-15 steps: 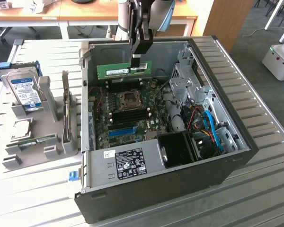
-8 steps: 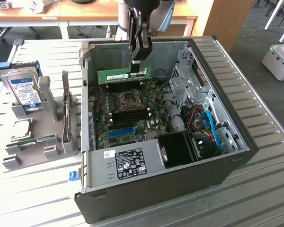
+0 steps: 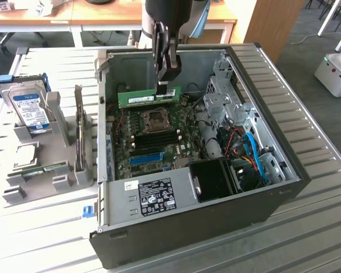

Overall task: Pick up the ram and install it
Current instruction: 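Pick up the ram and move it above insertion slot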

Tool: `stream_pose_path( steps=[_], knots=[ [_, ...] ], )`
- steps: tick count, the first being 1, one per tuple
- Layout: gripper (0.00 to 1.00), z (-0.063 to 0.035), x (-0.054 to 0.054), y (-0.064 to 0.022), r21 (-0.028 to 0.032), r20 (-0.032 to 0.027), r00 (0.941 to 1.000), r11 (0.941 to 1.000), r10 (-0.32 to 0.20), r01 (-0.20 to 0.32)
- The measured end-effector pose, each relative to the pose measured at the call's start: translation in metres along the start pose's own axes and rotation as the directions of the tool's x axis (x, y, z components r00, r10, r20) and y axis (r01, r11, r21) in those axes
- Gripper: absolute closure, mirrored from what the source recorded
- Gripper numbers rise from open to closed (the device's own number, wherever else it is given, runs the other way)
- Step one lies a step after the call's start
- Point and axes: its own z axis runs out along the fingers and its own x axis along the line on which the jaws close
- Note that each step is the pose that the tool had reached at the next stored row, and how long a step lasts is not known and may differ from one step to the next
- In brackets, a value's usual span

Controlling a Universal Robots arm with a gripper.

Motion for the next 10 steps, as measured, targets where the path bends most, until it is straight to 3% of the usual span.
stream_pose_path(
  steps=[4, 10],
  knots=[
    [0.88, 0.0069, 0.0000, -0.0002, 0.0001, 0.0001, 1.0000, 1.0000, 0.000, 0.000],
    [0.88, 0.0075, 0.0001, -0.0003, 0.0000, 0.0000, 1.0000, 1.0000, 0.000, 0.000]
  ],
)
